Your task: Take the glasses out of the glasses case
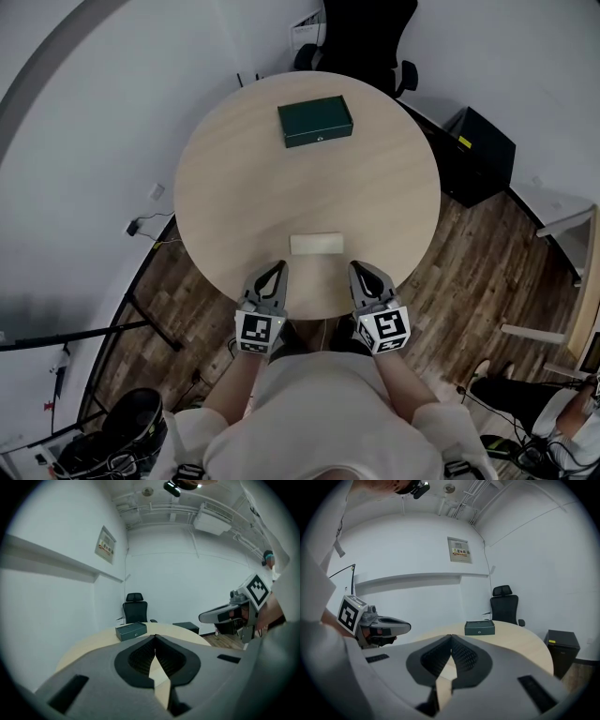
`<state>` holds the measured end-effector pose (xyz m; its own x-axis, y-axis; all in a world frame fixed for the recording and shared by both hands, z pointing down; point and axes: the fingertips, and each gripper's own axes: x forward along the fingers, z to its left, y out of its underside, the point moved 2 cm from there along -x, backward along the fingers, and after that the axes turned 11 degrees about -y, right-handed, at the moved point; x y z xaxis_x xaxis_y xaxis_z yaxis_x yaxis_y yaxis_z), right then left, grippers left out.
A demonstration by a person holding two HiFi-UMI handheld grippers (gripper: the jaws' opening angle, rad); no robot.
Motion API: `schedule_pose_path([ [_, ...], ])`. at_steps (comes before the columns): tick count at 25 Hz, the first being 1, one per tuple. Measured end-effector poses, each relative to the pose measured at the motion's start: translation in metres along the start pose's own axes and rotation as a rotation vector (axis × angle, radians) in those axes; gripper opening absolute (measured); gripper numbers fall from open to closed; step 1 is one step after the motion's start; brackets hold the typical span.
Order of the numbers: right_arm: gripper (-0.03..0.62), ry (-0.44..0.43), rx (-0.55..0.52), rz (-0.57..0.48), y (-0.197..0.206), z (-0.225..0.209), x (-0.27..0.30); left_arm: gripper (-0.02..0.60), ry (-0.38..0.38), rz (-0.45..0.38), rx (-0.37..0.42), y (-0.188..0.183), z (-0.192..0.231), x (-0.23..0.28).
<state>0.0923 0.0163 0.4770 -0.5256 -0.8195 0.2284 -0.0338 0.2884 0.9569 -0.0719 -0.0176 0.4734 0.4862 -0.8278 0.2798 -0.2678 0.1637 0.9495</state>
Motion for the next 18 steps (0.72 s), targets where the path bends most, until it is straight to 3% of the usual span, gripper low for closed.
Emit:
schedule_pose_path([
  [9, 0.012, -0.003, 0.026, 0.02, 0.01, -0.004, 0.003, 0.009, 0.131, 0.106, 0.497, 0.038, -0.027, 0.026],
  [18, 0.012, 0.015, 0.055, 0.026, 0.016, -0.014, 0.002, 0.009, 0.24, 0.239, 0.79, 0.092, -0.046, 0.061],
])
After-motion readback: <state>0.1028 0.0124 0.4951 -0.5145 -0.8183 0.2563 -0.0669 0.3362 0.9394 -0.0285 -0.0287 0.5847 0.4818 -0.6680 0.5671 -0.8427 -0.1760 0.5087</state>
